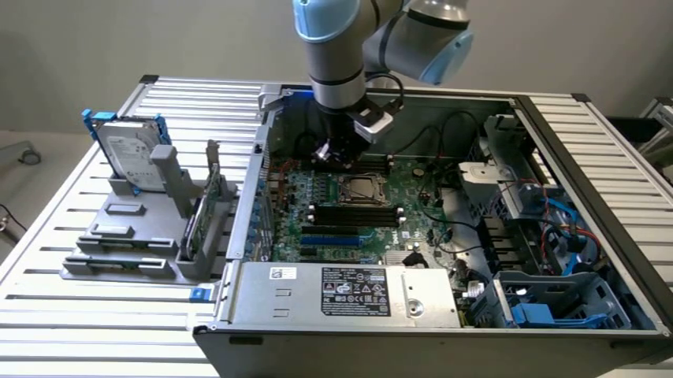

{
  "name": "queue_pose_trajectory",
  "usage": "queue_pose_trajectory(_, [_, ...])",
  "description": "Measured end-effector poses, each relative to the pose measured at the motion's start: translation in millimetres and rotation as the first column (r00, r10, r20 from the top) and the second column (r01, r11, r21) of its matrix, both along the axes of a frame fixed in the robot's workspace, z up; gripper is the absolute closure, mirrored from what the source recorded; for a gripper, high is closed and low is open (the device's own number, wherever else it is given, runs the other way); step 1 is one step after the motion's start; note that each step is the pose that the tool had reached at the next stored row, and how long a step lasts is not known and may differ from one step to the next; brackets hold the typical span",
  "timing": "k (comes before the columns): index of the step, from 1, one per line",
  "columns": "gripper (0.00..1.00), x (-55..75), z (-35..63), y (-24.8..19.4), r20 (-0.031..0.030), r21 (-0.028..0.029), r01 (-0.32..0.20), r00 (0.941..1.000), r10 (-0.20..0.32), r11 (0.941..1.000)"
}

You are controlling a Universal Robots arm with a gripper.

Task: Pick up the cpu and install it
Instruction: 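Install the first cpu locking lever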

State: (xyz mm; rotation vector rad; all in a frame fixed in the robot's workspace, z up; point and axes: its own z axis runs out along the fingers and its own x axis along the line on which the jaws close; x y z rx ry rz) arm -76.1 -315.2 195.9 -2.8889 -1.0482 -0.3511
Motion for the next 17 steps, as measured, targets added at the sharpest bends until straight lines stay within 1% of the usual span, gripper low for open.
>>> queue_pose_trajectory(17, [0.89, 11.4, -0.1, 0.0, 0.0002, 0.0001, 0.0, 1.0, 0.0, 1.0])
